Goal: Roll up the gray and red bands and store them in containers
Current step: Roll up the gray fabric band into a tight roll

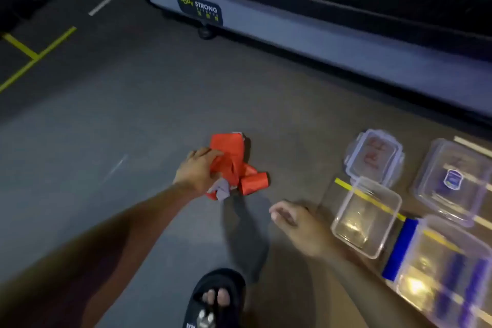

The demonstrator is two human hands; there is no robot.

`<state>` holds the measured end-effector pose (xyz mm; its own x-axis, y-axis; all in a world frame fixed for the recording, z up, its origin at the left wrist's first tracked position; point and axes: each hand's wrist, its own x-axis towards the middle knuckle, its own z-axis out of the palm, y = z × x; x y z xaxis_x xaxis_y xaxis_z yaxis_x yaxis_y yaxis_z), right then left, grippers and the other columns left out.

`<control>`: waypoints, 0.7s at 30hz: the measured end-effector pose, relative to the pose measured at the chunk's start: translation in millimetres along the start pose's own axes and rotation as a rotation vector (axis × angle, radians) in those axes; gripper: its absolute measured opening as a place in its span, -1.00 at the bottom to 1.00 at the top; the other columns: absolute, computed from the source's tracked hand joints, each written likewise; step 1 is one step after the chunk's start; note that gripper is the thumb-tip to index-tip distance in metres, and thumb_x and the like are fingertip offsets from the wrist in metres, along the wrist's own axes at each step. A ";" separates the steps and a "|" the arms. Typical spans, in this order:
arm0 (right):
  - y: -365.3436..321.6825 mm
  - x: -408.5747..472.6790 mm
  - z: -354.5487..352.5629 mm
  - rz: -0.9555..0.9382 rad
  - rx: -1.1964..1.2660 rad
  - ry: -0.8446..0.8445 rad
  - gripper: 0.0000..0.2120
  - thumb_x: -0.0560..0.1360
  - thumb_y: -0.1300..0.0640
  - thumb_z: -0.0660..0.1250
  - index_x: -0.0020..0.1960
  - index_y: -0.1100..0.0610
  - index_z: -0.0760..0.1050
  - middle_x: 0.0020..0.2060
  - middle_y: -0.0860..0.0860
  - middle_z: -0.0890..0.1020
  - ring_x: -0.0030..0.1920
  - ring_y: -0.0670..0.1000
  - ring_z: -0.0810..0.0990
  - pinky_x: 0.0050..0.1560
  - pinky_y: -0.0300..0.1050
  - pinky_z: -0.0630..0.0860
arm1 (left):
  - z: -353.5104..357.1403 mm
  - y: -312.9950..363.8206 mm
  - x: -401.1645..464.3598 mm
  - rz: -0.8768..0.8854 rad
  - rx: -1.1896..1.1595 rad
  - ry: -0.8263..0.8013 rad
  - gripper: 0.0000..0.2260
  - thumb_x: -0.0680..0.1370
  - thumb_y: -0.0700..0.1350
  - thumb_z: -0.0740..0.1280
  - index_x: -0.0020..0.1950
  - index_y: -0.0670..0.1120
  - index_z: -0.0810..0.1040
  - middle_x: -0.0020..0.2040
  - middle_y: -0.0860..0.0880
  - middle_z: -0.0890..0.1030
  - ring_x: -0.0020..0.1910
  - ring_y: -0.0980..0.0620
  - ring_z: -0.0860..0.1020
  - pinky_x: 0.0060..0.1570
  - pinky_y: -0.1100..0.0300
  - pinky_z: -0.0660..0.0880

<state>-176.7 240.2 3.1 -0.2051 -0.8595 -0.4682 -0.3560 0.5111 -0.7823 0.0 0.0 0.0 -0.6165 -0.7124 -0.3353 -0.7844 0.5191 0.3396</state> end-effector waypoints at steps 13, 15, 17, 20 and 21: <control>22.9 7.0 42.1 0.035 0.191 0.132 -0.55 0.56 0.22 0.43 0.41 0.02 0.44 0.07 -0.10 0.58 -0.02 -0.09 0.63 0.02 -0.37 0.48 | 41.7 16.1 -58.2 0.087 -0.537 0.203 -0.82 0.46 0.00 0.51 -0.17 0.02 0.52 -0.29 0.04 0.55 -0.32 0.21 0.44 -0.22 0.27 0.41; 14.4 12.0 46.7 0.015 0.262 0.124 -0.32 0.51 0.18 0.49 0.54 -0.03 0.30 0.26 -0.06 0.50 0.13 -0.07 0.61 0.19 -0.24 0.51 | 36.0 25.2 -71.2 0.205 -0.668 0.214 -0.84 0.49 0.04 0.43 -0.12 0.00 0.50 -0.11 0.06 0.59 -0.12 0.14 0.53 -0.01 0.12 0.47; 4.4 21.0 51.4 -0.018 0.332 0.119 -0.07 0.36 -0.01 0.56 0.61 -0.08 0.17 0.41 -0.08 0.45 0.31 -0.09 0.55 0.36 -0.12 0.46 | 28.5 40.7 -85.5 0.265 -0.869 0.166 -0.85 0.57 -0.08 0.41 -0.07 -0.06 0.45 0.10 -0.01 0.63 0.06 0.08 0.58 0.13 0.10 0.48; -9.0 34.4 59.4 0.032 0.502 0.171 0.05 0.21 -0.06 0.58 0.61 -0.09 0.18 0.32 -0.15 0.53 0.30 -0.10 0.58 0.36 0.04 0.52 | 9.8 63.1 -94.3 0.182 -1.247 0.182 -0.86 0.63 -0.15 0.33 -0.04 -0.04 0.37 0.11 -0.37 0.62 -0.06 -0.05 0.55 -0.07 0.02 0.47; -12.6 36.8 61.5 0.063 0.561 0.217 0.01 0.26 0.01 0.60 0.61 -0.08 0.20 0.27 -0.16 0.55 0.25 -0.09 0.61 0.32 0.14 0.55 | 1.3 66.5 -95.2 0.153 -1.307 0.224 -0.86 0.65 -0.14 0.31 -0.03 -0.03 0.36 0.09 -0.41 0.61 -0.07 -0.13 0.53 -0.09 -0.04 0.45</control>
<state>-123.7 202.5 -29.5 -0.4128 -0.7790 -0.4720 0.1854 0.4355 -0.8809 6.4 102.9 53.3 -0.5684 -0.8153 -0.1108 0.0098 -0.1414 0.9899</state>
